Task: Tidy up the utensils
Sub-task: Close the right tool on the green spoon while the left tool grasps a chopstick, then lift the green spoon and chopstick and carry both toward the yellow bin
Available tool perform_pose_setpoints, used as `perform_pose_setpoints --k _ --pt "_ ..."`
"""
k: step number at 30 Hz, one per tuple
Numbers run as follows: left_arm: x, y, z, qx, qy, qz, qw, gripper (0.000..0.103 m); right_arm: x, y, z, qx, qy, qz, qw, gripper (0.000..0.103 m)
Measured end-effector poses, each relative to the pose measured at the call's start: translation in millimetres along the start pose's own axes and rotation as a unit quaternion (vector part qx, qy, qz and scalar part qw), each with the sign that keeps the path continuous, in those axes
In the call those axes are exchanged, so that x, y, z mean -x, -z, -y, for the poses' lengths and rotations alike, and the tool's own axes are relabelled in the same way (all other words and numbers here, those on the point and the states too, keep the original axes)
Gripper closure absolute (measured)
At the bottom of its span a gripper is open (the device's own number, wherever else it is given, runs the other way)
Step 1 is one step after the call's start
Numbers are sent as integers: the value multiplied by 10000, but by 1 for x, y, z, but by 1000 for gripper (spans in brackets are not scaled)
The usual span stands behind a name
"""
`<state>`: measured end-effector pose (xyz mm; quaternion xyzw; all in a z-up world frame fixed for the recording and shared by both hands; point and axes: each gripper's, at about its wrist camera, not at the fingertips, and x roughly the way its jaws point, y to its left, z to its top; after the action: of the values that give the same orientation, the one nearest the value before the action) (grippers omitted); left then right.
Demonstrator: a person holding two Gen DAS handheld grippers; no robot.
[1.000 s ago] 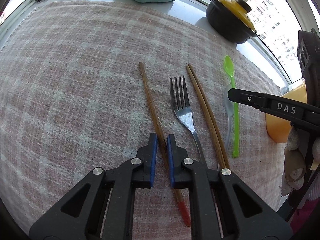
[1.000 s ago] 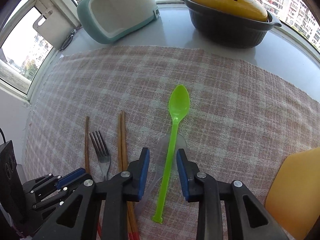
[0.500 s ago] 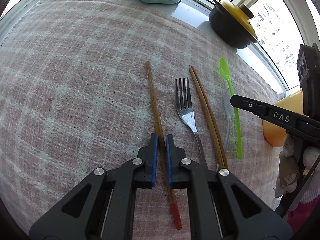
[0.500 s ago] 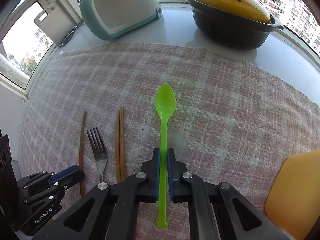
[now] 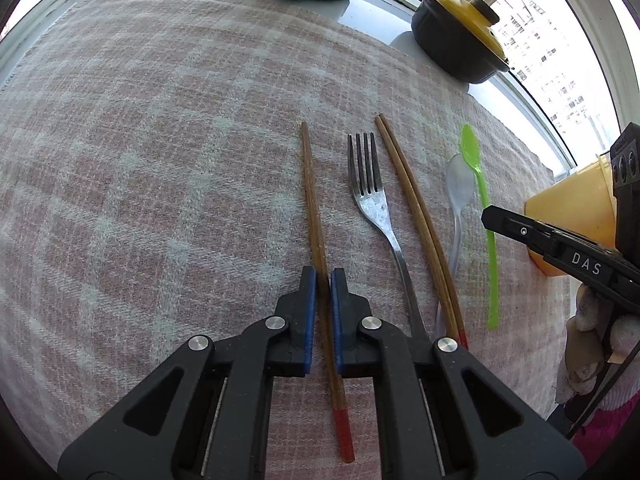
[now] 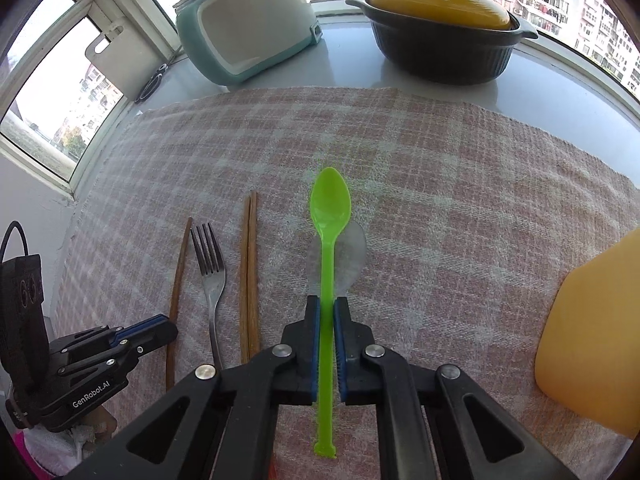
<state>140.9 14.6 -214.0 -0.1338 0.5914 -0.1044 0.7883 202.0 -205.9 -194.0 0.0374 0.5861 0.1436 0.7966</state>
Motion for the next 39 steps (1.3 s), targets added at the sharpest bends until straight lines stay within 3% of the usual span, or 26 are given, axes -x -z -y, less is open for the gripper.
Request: perform_pose_setpoints --k 6,12,18,24,32,39 --pt "-4 -13 10 -83 -248 -180 9995 96 11 12 5 -16 -6 89 10000 99" --pt "-12 -25 22 -371 -459 -71 9982 96 29 21 8 22 5 231 9997 99" --pt "-10 -25 19 -234 -260 52 9994 99 45 30 11 -3 32 398 9992 99" --pt "24 -14 21 -55 -21 587 9983 99 71 39 12 -15 -12 747 9972 99" --pt "69 3 37 88 288 1246 9918 99 106 64 12 -174 -54 1301 9913 99" --pt "89 17 61 7 565 1505 9870 99 134 90 16 -282 52 1720 9847 99"
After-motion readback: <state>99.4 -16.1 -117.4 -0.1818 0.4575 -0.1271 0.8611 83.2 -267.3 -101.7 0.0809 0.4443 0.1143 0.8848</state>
